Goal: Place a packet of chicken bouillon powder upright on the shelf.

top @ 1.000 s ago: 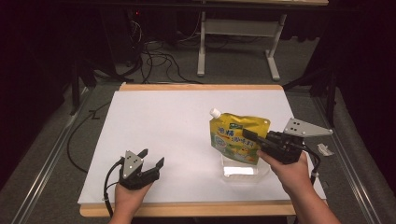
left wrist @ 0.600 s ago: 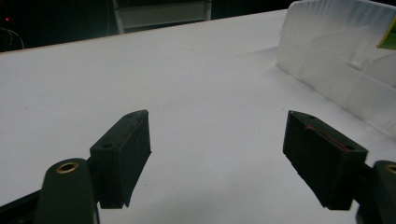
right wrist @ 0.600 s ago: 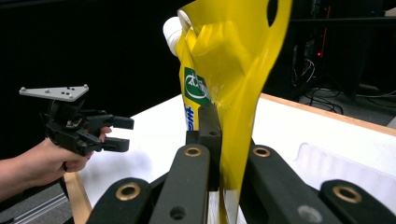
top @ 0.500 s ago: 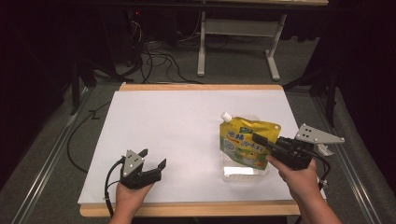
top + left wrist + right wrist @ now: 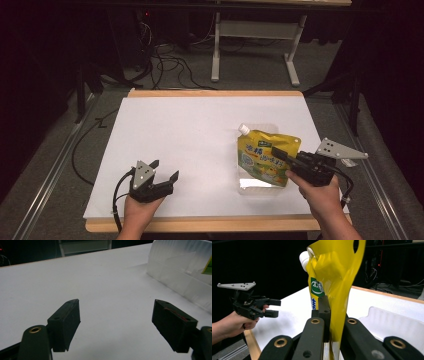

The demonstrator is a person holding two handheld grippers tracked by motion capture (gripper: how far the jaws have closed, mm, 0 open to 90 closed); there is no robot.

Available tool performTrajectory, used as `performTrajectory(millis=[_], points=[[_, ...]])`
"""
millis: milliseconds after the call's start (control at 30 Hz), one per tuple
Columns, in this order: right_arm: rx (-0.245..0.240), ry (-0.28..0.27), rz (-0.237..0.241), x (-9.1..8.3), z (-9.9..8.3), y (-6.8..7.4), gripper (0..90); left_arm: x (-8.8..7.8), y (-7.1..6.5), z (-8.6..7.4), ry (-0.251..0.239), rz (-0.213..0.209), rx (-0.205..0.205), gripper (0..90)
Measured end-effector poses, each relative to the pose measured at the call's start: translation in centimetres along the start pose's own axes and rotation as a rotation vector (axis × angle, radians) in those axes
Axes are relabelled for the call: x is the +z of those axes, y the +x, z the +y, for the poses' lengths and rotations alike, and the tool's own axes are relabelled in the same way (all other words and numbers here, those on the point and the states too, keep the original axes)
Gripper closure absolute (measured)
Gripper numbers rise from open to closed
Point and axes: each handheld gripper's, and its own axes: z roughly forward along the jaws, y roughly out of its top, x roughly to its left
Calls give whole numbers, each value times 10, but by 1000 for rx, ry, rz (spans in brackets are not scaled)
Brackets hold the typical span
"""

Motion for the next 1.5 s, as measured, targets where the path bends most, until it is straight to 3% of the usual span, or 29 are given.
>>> performTrajectory(millis=[800, 1233, 1500], points=[[43, 18, -45, 12, -18, -10, 900, 0, -1, 0, 2, -10, 7, 237], [54, 23, -37, 17, -31, -20, 900, 2, -2, -1, 13, -12, 16, 237], [59, -7, -41, 10, -44, -25, 891, 3, -2, -1, 17, -15, 17, 238]])
